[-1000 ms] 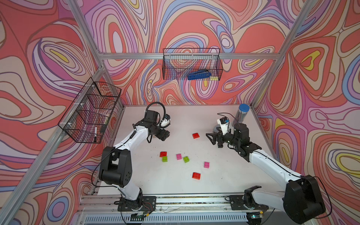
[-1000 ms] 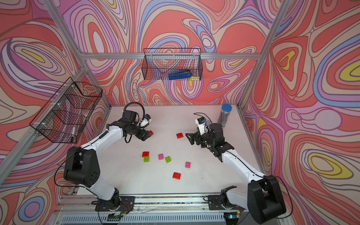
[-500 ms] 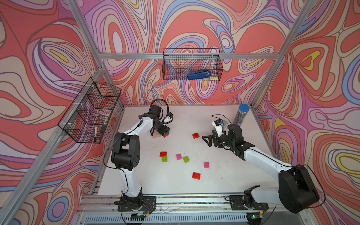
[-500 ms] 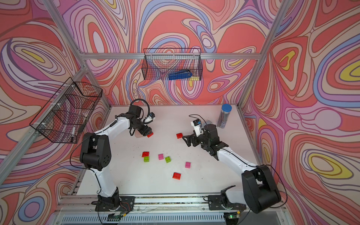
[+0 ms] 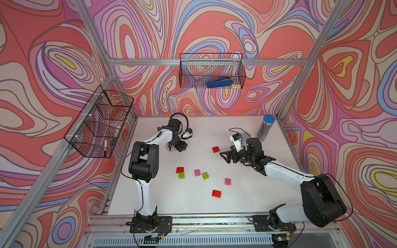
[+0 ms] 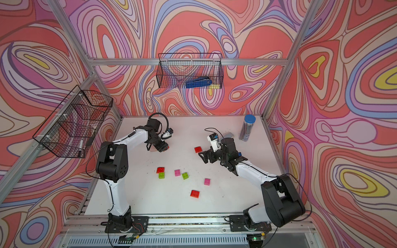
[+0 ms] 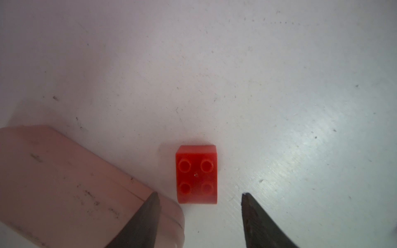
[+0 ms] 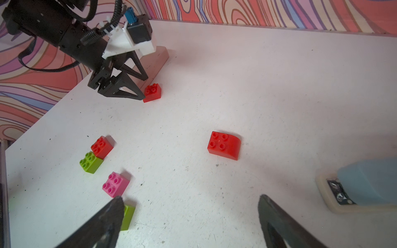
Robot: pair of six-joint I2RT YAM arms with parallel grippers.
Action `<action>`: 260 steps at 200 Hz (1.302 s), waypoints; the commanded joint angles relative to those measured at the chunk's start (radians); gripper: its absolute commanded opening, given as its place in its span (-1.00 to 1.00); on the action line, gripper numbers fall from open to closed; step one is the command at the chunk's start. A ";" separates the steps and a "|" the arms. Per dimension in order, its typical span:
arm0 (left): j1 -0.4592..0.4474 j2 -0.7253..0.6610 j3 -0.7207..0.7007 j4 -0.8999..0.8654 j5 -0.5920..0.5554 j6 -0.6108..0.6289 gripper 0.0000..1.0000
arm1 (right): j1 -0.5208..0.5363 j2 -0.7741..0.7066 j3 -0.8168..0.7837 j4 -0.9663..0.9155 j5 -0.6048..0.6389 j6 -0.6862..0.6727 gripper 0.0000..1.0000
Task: Assemble the letter s with lego
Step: Pick up the lego brick from the center of the board.
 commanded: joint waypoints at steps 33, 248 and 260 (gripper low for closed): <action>-0.016 0.048 0.042 -0.024 -0.043 0.019 0.08 | 0.008 -0.002 0.020 -0.009 0.011 -0.001 0.97; -0.038 0.067 0.067 -0.077 -0.043 0.036 -0.45 | 0.009 -0.028 -0.005 -0.040 0.038 -0.019 0.97; -0.043 0.055 0.065 -0.079 -0.037 0.041 -0.44 | 0.009 -0.034 -0.006 -0.044 0.046 -0.022 0.97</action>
